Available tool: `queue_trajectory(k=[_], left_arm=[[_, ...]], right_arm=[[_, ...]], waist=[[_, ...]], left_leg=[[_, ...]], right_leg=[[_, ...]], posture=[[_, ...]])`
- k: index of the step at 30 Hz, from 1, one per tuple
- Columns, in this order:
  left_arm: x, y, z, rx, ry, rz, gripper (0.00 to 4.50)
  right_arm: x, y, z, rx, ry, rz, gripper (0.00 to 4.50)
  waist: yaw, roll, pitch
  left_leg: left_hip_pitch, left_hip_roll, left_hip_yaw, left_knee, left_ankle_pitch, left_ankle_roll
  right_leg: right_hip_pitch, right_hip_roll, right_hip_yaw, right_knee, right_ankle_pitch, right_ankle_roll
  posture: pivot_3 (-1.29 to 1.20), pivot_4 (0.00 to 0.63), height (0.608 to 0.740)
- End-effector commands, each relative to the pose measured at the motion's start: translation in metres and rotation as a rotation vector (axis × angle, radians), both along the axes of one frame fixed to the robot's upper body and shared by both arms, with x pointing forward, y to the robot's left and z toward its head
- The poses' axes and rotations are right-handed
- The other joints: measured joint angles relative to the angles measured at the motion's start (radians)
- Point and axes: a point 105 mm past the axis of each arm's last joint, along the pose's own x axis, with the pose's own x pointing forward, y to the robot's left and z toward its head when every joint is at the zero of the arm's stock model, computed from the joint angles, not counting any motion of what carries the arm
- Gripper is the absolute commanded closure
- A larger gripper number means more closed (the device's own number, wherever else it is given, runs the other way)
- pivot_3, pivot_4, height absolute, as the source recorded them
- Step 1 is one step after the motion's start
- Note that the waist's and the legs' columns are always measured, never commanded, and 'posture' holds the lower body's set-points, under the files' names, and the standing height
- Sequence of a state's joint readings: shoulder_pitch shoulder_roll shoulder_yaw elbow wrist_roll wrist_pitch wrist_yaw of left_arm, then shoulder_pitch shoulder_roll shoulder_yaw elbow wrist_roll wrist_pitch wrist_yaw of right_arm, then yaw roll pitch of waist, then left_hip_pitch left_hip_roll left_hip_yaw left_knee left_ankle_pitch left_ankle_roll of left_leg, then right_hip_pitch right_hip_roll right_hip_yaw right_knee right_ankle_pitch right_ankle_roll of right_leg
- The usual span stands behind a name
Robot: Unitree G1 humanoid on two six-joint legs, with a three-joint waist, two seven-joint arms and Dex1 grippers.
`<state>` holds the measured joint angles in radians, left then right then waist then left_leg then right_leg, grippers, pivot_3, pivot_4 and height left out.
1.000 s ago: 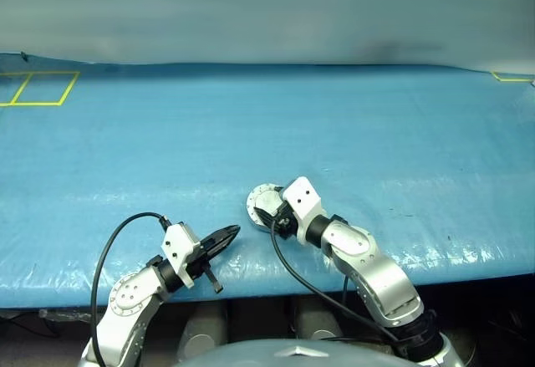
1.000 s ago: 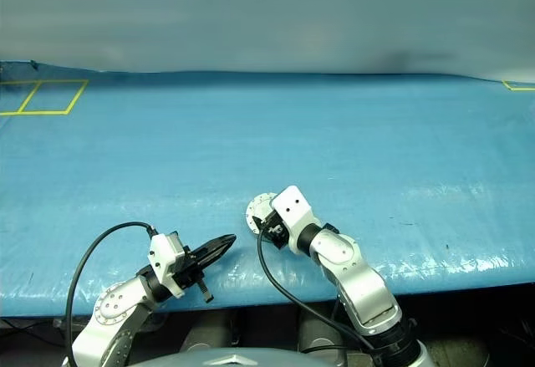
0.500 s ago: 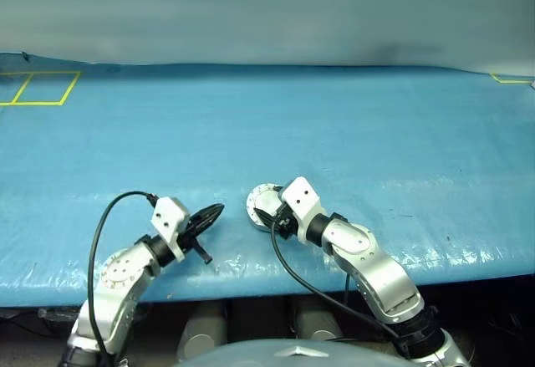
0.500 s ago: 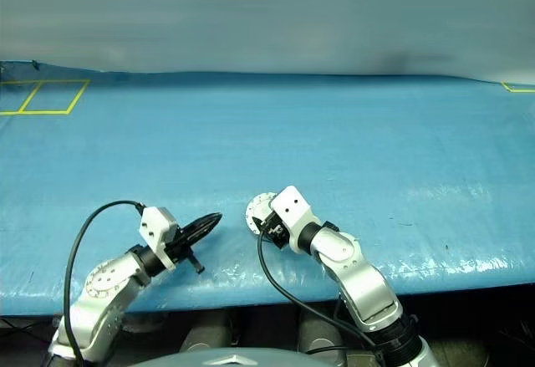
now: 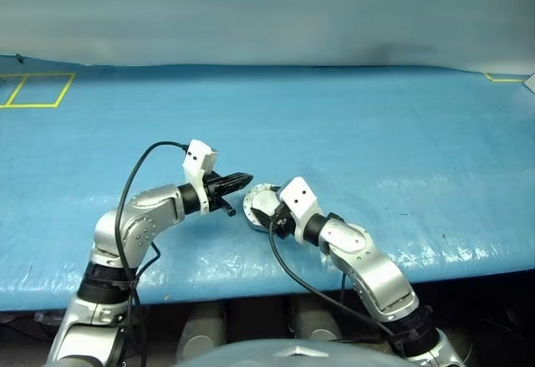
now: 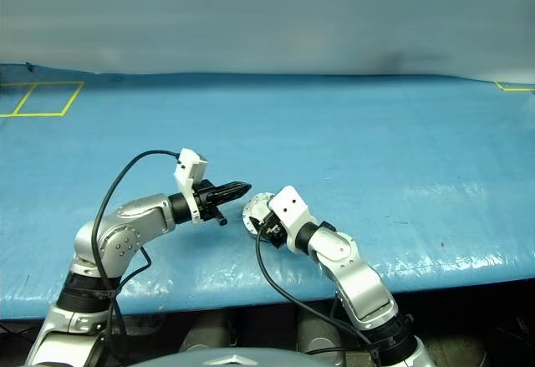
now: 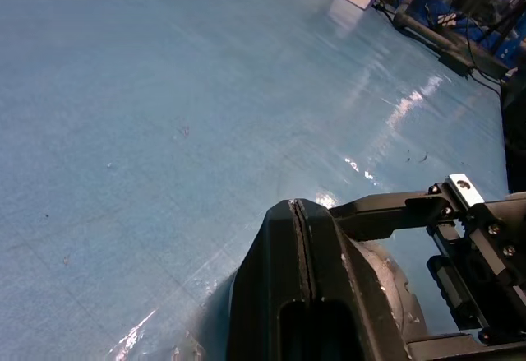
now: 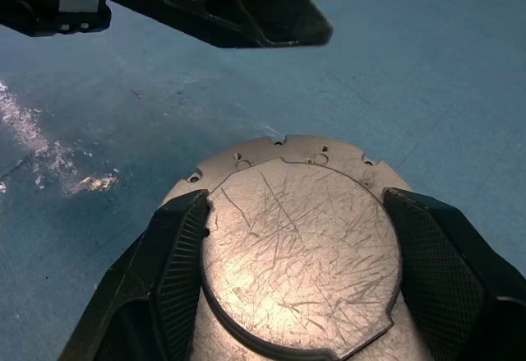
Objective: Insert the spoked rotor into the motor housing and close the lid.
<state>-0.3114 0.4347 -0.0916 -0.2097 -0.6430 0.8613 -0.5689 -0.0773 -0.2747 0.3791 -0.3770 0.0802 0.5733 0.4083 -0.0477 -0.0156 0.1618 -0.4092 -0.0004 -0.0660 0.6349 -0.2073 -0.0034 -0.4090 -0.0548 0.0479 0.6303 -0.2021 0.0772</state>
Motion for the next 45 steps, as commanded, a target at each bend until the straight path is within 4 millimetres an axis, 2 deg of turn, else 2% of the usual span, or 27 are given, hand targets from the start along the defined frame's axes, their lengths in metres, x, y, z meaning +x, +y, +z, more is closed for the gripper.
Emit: queue_trajectory(k=[1,10,22,26,29,34,37,42,45], left_arm=[[0.003,-0.003,0.000,0.034,0.003,-0.031,4.50],[0.000,-0.005,-0.018,0.138,0.050,-0.089,4.50],[-0.009,-0.012,-0.025,0.143,0.085,-0.154,4.50],[-0.009,-0.013,-0.026,0.143,0.083,-0.160,4.50],[-0.009,-0.013,-0.028,0.143,0.082,-0.160,4.50],[-0.009,-0.012,-0.028,0.149,0.076,-0.166,4.50],[-0.008,-0.012,-0.029,0.151,0.070,-0.174,4.50],[-0.007,-0.015,-0.030,0.152,0.057,-0.195,4.50],[-0.006,-0.017,-0.031,0.150,0.053,-0.208,4.50]], right_arm=[[0.000,-0.004,-0.010,-0.019,0.031,-0.027,1.46],[-0.001,-0.004,-0.010,-0.011,0.033,-0.038,1.46],[-0.008,-0.006,-0.012,0.019,0.072,-0.031,1.46],[-0.012,-0.012,-0.014,0.011,0.083,-0.033,0.14],[-0.012,-0.023,-0.007,0.052,0.079,-0.081,0.04],[-0.021,-0.044,0.017,0.220,0.096,-0.126,0.04],[-0.027,-0.063,0.028,0.292,0.103,-0.166,0.04],[-0.029,-0.085,0.034,0.389,0.130,-0.276,0.04],[-0.029,-0.087,0.037,0.574,0.201,-0.317,0.04]], waist=[[0.000,0.000,0.000],[0.003,0.000,0.000],[0.012,-0.001,0.000],[0.016,-0.002,-0.001],[0.022,-0.002,-0.001],[0.026,-0.002,-0.001],[0.026,-0.001,-0.001],[0.028,-0.001,-0.001],[0.029,-0.001,-0.001]], left_leg=[[0.000,0.000,0.000,0.000,0.000,0.000],[0.000,0.000,0.000,0.000,0.000,0.000],[0.000,0.000,0.000,-0.001,0.000,0.000],[-0.001,-0.001,0.000,-0.001,0.000,0.000],[-0.001,-0.001,0.000,-0.002,0.000,0.000],[-0.001,-0.002,0.000,-0.001,0.000,0.000],[-0.002,-0.001,0.001,-0.002,0.000,0.000],[-0.002,-0.001,0.000,-0.001,0.000,0.000],[-0.002,-0.001,0.000,-0.001,0.000,0.000]], right_leg=[[0.000,0.000,0.000,0.000,0.000,0.000],[0.000,0.000,0.001,0.000,0.000,0.000],[0.000,0.000,0.001,-0.001,0.000,0.000],[0.000,-0.001,0.001,-0.002,0.000,0.000],[0.000,-0.002,0.001,-0.002,0.000,0.000],[0.000,-0.002,0.001,-0.002,0.000,0.000],[-0.001,-0.002,0.001,-0.002,0.000,0.000],[-0.001,-0.002,0.001,-0.002,0.000,0.000],[-0.001,-0.002,0.001,-0.002,0.000,0.000]], posture=[[0.00,0.150,0.740],[0.00,0.150,0.740],[0.00,0.150,0.740],[0.00,0.150,0.740],[0.00,0.150,0.740],[0.00,0.150,0.740],[0.00,0.150,0.740],[0.00,0.150,0.740],[0.00,0.150,0.740]])
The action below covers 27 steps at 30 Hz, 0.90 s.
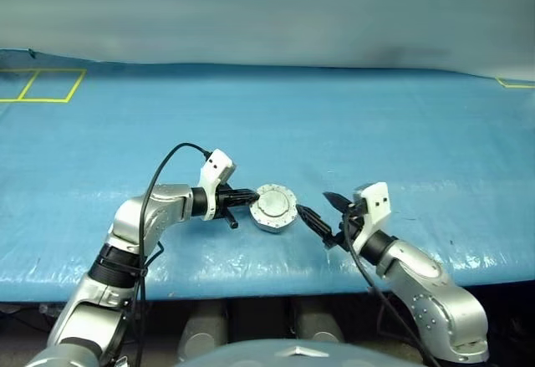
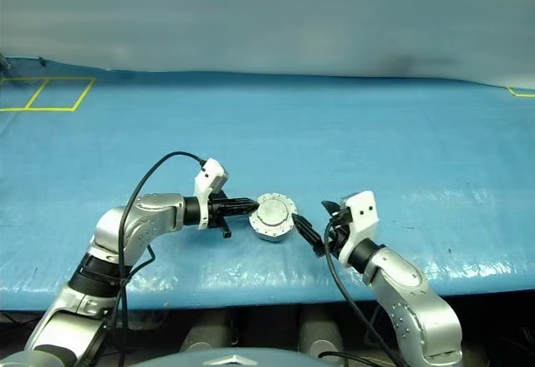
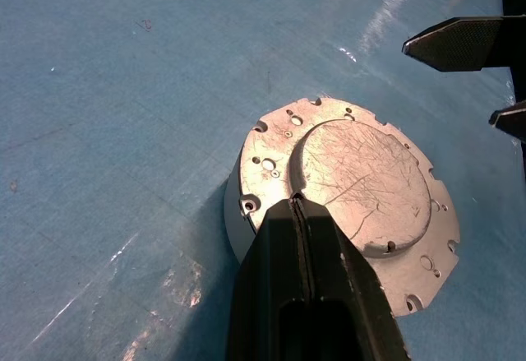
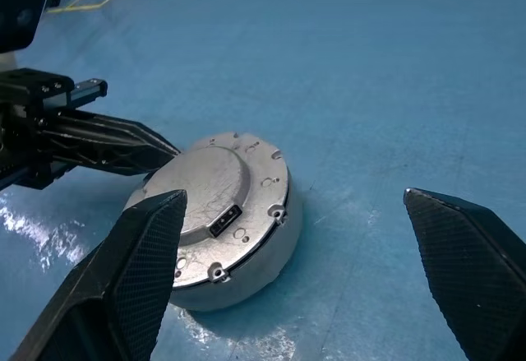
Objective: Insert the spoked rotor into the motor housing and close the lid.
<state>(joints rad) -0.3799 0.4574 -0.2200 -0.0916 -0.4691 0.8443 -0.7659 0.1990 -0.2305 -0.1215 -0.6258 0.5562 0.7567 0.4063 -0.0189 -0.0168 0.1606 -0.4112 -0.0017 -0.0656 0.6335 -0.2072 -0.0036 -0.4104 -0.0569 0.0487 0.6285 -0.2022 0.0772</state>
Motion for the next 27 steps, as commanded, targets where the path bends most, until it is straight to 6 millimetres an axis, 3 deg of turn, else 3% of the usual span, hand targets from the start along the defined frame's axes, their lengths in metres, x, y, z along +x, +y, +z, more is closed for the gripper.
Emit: queue_trajectory(k=[1,7,11,18,27], left_arm=[[-0.003,-0.007,-0.005,0.013,0.007,-0.040,4.50],[-0.004,-0.007,-0.007,0.021,0.004,-0.049,4.50],[-0.005,-0.007,-0.008,0.021,0.005,-0.050,4.50],[-0.008,-0.007,-0.010,0.022,0.008,-0.051,4.50],[-0.009,-0.006,-0.012,0.022,0.008,-0.050,4.50]], right_arm=[[0.000,0.001,0.011,0.217,0.028,-0.041,0.04],[0.001,0.017,-0.009,0.533,0.239,-0.075,0.04],[0.001,0.026,-0.016,0.647,0.325,-0.076,0.04],[-0.006,0.040,-0.030,0.693,0.454,-0.041,0.04],[-0.013,0.043,-0.040,0.763,0.549,-0.045,0.04]], waist=[[0.001,0.000,0.000],[0.000,0.000,0.000],[0.000,0.001,0.000],[-0.001,0.002,0.000],[-0.002,0.002,-0.001]], left_leg=[[0.000,0.000,0.000,0.000,0.000,0.000],[-0.001,0.000,0.000,0.000,0.000,0.000],[-0.001,0.000,0.000,-0.001,0.000,0.000],[-0.001,-0.001,0.000,-0.002,0.000,0.000],[-0.001,-0.001,0.000,-0.002,0.000,0.000]], right_leg=[[0.000,0.000,0.000,0.000,0.000,0.000],[0.000,-0.001,0.000,0.000,0.000,0.000],[-0.001,-0.001,0.000,0.000,0.000,0.000],[-0.001,-0.002,0.000,-0.001,0.000,0.000],[-0.001,-0.002,0.000,-0.001,0.000,0.000]], posture=[[0.00,0.150,0.740],[0.00,0.150,0.740],[0.00,0.150,0.740],[0.00,0.150,0.740],[0.00,0.150,0.740]])
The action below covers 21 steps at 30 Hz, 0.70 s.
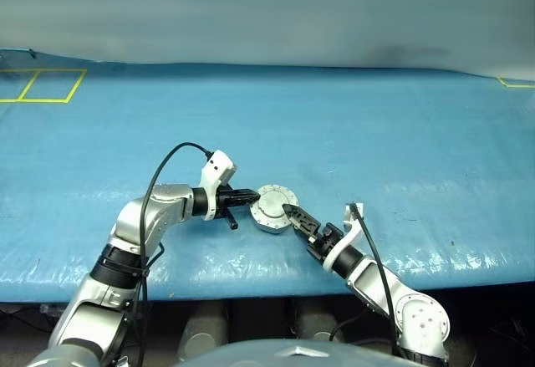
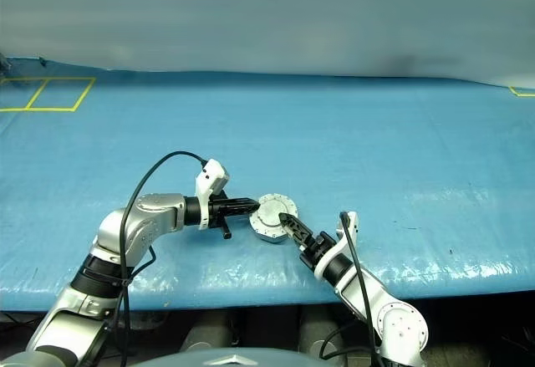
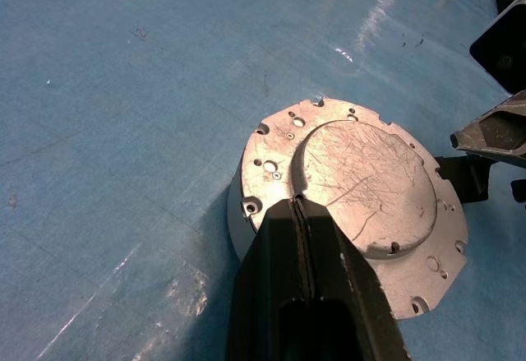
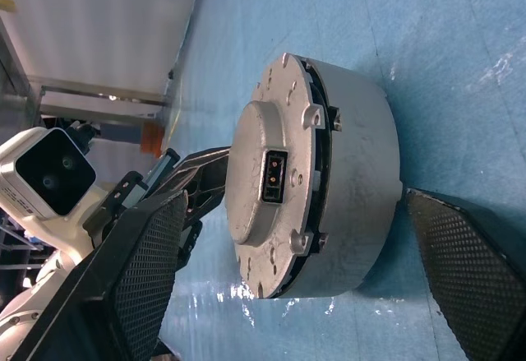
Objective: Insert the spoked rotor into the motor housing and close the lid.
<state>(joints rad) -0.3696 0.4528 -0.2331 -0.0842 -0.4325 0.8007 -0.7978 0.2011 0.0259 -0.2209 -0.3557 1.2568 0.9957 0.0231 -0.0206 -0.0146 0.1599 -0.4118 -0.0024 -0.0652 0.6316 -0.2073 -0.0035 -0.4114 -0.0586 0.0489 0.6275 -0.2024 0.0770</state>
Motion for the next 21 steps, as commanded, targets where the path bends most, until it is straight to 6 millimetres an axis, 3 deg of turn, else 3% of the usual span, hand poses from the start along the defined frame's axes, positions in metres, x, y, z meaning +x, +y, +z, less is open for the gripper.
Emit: queue_trajectory(k=[1,21], left_arm=[[-0.007,-0.004,-0.010,0.017,0.031,-0.023,4.50],[-0.007,-0.007,-0.011,0.010,0.033,-0.023,4.50]], right_arm=[[-0.004,0.005,-0.001,0.073,0.038,0.011,0.04],[-0.005,0.016,-0.007,0.163,0.095,0.014,0.04]], waist=[[0.000,0.000,0.000],[-0.001,0.003,-0.004]], left_leg=[[0.000,0.000,0.000,0.000,0.000,0.000],[0.000,0.000,0.000,0.000,0.000,0.000]], right_leg=[[0.000,0.000,0.000,0.000,0.000,0.000],[0.000,0.000,0.000,-0.001,0.000,0.000]], posture=[[0.00,0.150,0.740],[0.00,0.150,0.740]])
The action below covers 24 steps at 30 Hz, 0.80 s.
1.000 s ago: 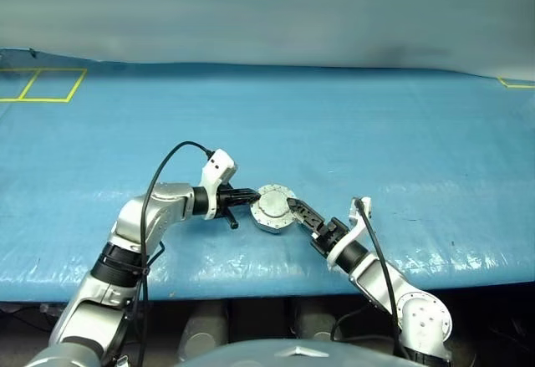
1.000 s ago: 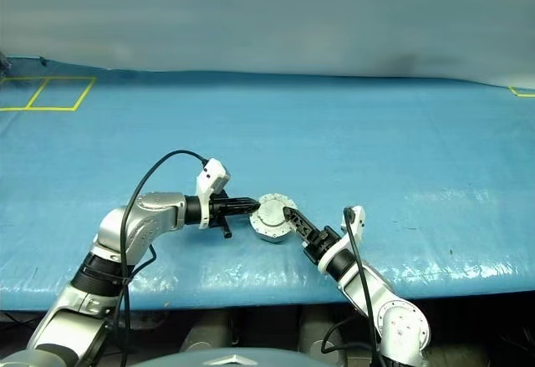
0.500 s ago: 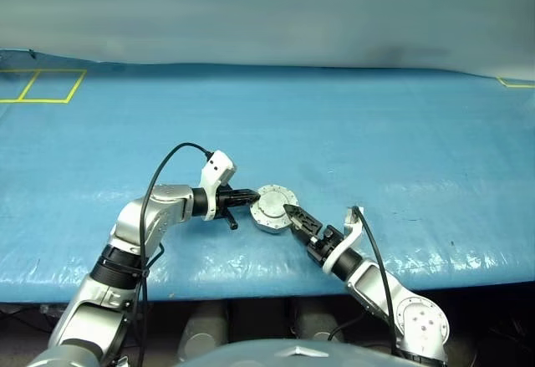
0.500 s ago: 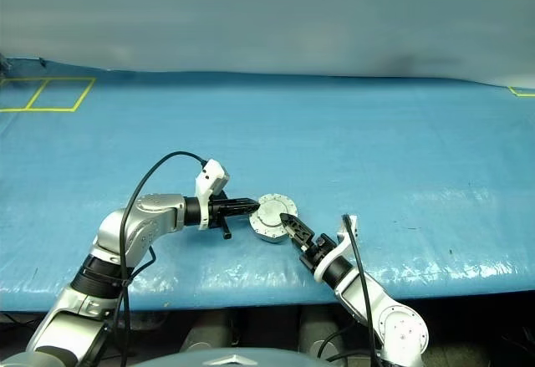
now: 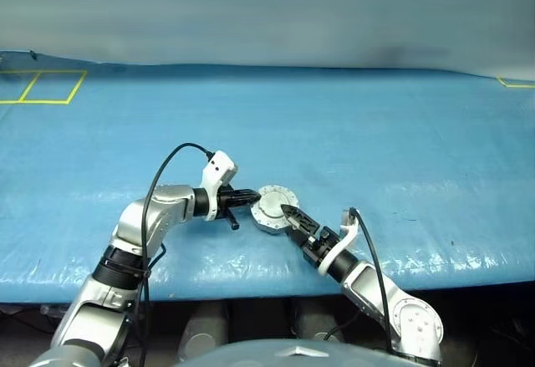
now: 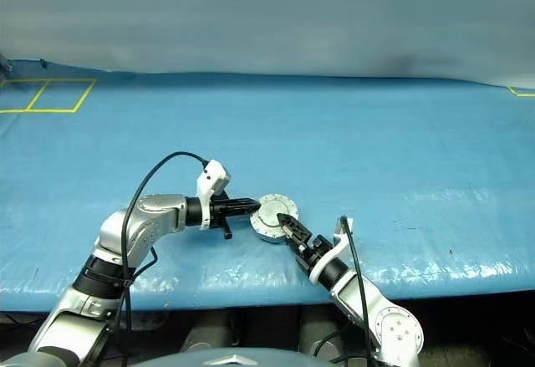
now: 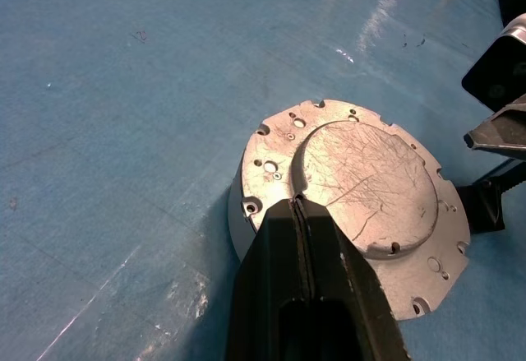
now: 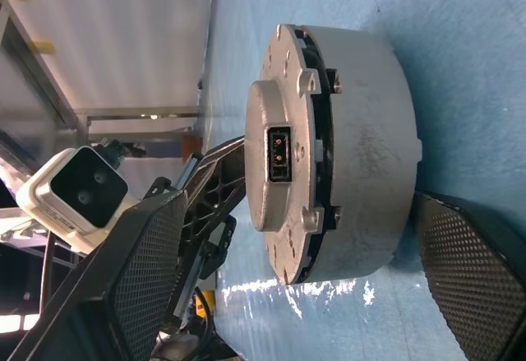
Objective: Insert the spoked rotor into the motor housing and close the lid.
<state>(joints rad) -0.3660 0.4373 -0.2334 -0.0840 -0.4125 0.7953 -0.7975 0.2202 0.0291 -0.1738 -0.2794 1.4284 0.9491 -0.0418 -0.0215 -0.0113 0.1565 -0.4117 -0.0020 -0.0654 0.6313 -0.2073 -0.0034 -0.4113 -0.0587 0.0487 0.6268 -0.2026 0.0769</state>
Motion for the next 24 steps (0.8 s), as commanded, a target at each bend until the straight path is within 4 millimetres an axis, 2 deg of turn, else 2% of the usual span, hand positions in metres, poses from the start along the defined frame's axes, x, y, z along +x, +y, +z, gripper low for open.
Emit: queue_trajectory(k=[1,3,6,11,15,24], left_arm=[[-0.007,-0.004,-0.010,0.008,0.039,-0.023,4.50],[-0.007,-0.004,-0.009,0.009,0.038,-0.021,4.50],[-0.007,-0.004,-0.009,0.010,0.038,-0.020,4.50],[-0.007,-0.004,-0.009,0.010,0.039,-0.023,4.50],[-0.007,-0.005,-0.010,0.011,0.040,-0.026,4.50],[-0.007,-0.005,-0.008,0.009,0.036,-0.028,4.50]], right_arm=[[-0.001,0.006,-0.002,0.007,0.011,0.017,0.04],[-0.001,0.004,-0.002,0.008,0.009,0.014,0.04],[-0.002,0.000,-0.002,0.011,0.008,0.001,0.62],[-0.003,-0.005,-0.002,0.008,0.004,-0.017,2.25],[-0.004,-0.006,-0.002,0.004,0.002,-0.022,3.33],[-0.007,-0.006,-0.004,-0.010,0.001,-0.012,3.34]], waist=[[0.000,0.000,0.000],[0.000,0.000,0.000],[0.000,0.000,0.000],[0.000,0.000,0.000],[0.000,0.001,0.000],[0.001,0.001,0.000]], left_leg=[[0.000,0.000,0.000,0.000,0.000,0.000],[0.000,0.000,0.000,0.000,0.000,0.000],[0.000,0.000,0.000,0.000,0.000,0.000],[-0.001,0.000,0.000,0.000,0.000,0.000],[-0.001,0.000,0.000,0.000,0.000,0.000],[-0.002,0.000,0.000,0.000,0.000,0.000]], right_leg=[[0.000,0.000,0.000,0.000,0.000,0.000],[0.000,0.000,0.000,0.000,0.000,0.000],[0.000,0.000,0.000,0.000,0.000,0.000],[-0.001,0.000,0.000,0.000,0.000,0.000],[-0.001,0.000,0.000,0.000,0.000,0.000],[-0.001,-0.001,0.000,-0.001,0.000,0.000]], posture=[[0.00,0.150,0.740],[0.00,0.150,0.740],[0.00,0.150,0.740],[0.00,0.150,0.740],[0.00,0.150,0.740],[0.00,0.150,0.740]])
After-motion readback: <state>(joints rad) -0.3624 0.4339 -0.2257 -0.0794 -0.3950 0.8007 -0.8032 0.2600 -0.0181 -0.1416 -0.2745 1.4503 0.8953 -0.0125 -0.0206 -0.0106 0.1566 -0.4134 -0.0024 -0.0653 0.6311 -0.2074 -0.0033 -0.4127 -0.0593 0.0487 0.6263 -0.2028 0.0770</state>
